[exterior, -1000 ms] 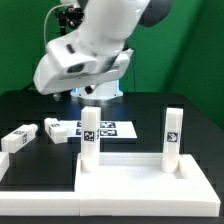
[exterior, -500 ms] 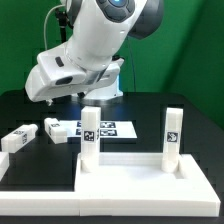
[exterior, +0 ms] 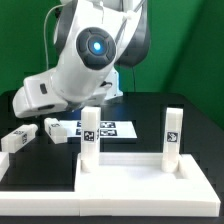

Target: Assemble desk

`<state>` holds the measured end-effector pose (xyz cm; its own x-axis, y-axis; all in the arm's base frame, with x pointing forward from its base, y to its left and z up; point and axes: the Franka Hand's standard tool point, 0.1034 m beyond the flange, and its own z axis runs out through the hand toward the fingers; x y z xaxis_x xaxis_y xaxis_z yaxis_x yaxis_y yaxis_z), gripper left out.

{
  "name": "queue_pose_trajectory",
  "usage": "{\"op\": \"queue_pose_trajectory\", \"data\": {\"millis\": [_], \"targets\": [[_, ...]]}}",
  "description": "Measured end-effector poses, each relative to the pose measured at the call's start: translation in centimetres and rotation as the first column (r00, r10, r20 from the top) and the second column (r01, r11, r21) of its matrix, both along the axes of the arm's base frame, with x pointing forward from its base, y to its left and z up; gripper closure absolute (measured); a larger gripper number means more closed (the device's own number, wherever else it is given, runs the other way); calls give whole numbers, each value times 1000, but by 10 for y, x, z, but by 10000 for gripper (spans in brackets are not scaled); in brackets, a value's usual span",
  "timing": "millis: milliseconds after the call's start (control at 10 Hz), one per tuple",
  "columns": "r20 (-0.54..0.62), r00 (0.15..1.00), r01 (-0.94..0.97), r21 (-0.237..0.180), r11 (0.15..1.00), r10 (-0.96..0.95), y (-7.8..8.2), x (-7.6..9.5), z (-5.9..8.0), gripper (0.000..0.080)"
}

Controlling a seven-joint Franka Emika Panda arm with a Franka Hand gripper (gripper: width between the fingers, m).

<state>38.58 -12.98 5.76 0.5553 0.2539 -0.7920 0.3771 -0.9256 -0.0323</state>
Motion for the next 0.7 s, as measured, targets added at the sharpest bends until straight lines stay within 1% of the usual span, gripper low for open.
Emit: {"op": "queue_pose_trajectory", "data": {"millis": [100,200,500,600,700], "targets": [[-16,1000,25,-9,1000,-25,2,-1,-4,150],[-14,1000,14,2,1000,-14,2,1,-4,150],[-16,1000,14,2,1000,-14,2,0,-5,150],[-24,999,31,-3,1000,-31,2,-3,-9,150],[-28,997,67,1,998,-67,2,-4,-10,150]]}}
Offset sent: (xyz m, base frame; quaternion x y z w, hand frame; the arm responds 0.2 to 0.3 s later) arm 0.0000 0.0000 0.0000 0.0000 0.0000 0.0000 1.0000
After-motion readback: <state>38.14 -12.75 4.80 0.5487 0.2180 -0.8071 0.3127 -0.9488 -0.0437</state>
